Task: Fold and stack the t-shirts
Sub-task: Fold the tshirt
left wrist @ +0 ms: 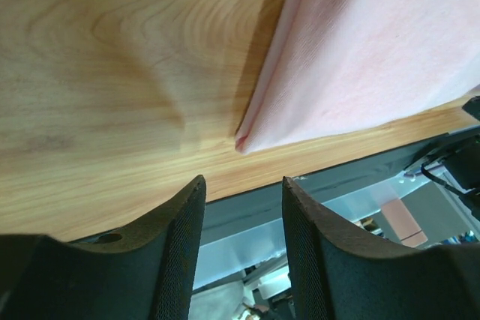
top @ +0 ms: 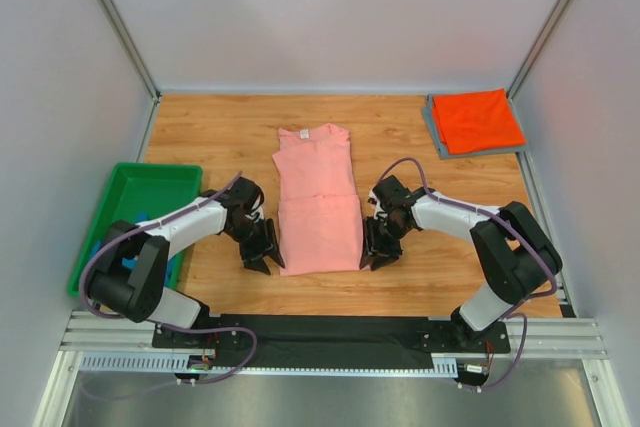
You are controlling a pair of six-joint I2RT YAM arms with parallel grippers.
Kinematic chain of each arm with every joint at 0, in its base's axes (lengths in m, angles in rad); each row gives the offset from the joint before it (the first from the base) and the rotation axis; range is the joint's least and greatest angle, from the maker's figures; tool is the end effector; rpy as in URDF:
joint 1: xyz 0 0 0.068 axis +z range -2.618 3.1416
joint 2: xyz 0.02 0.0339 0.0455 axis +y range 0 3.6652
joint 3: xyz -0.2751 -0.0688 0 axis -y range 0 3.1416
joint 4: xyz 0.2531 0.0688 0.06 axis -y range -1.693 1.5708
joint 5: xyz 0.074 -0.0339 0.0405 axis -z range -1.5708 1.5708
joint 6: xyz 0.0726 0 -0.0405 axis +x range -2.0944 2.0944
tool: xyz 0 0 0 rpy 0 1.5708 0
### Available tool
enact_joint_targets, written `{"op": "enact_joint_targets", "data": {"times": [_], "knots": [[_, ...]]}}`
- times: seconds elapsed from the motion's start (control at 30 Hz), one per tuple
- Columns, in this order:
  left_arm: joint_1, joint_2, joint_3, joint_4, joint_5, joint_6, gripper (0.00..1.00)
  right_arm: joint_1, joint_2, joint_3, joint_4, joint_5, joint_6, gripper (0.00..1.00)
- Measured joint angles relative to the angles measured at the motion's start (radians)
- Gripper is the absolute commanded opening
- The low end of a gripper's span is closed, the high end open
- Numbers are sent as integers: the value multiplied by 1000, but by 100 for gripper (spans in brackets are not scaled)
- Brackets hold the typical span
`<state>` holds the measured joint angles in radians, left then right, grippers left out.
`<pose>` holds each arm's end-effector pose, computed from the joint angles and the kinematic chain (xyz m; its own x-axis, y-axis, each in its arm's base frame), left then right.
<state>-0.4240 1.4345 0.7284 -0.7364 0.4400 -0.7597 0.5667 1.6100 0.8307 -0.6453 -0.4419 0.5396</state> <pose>0.1987 -0.1236 0.1289 -0.9460 -0.2566 0.1982 -0.3167 0.8627 -0.3944 0.2139 0.1729 0.1151 -0.9924 -0.0810 0.0924 -0.0326 0.8985 0.4378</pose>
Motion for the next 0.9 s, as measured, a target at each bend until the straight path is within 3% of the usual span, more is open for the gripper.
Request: {"op": "enact_joint_targets", "data": {"times": [0.1,0.27,0.5,0.9], "knots": [[0,25,-3,43,13,-10,52,0,-1,0,0,4,3,40],[0,48,-40,86,23,-26,47,0,0,-2,11,4,3,30],[0,51,-90,137,57,-50,39,0,0,-40,43,-15,6,29],[0,52,-99,188,69,-83,42,0,0,-48,56,-28,5,26]]}}
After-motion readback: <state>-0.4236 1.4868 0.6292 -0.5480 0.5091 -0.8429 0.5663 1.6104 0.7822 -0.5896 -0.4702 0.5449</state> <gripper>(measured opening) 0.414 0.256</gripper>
